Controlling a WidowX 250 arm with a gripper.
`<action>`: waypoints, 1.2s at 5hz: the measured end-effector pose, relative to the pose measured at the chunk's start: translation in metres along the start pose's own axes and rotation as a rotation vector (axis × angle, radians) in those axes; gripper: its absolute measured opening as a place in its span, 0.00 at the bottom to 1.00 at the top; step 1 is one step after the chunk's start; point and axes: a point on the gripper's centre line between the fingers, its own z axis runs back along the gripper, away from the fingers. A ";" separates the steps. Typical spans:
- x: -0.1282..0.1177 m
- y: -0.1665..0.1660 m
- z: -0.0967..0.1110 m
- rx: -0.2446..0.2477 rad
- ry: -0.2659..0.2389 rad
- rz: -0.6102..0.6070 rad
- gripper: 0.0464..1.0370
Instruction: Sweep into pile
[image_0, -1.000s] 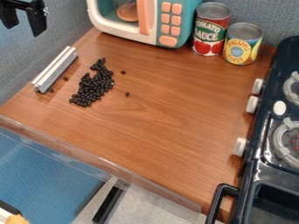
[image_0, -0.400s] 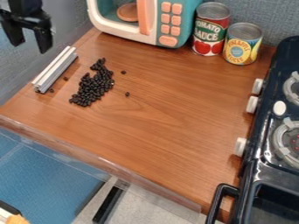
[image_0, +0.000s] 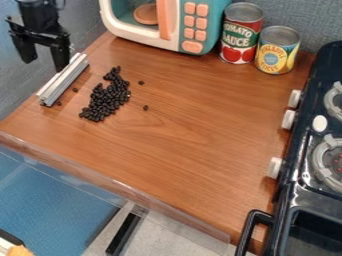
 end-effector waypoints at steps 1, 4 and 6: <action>0.006 -0.005 -0.001 0.021 -0.017 -0.005 0.96; 0.011 0.000 -0.023 0.030 0.031 0.021 0.96; 0.012 0.000 -0.031 0.025 0.044 0.017 0.96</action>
